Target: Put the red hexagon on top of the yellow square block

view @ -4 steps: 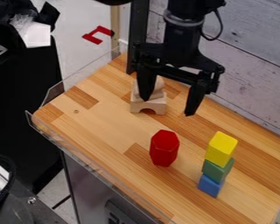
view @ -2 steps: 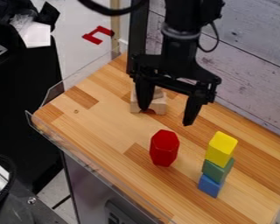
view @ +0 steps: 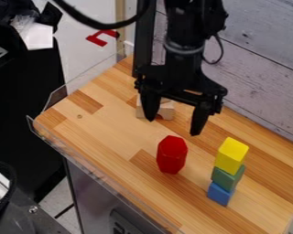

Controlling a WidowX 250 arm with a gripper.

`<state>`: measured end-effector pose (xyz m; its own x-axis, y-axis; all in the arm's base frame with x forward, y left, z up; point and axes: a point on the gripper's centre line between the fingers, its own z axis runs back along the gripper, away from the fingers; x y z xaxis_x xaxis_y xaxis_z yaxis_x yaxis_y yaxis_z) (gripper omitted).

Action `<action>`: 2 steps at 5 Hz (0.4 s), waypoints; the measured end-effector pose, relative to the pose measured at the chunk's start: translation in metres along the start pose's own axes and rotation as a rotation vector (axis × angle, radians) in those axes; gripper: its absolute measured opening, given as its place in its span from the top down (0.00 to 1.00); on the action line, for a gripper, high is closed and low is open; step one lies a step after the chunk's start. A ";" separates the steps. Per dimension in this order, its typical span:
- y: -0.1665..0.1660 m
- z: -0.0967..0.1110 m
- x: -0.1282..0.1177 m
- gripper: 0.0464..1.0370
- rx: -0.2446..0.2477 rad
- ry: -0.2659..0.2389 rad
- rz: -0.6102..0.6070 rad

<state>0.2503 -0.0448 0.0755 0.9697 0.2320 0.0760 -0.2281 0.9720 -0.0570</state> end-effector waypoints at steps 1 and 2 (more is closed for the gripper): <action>-0.001 -0.011 0.000 0.04 -0.014 -0.011 0.004; -0.001 -0.023 0.003 0.04 -0.012 -0.010 0.005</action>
<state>0.2556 -0.0457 0.0531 0.9675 0.2377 0.0858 -0.2322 0.9702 -0.0698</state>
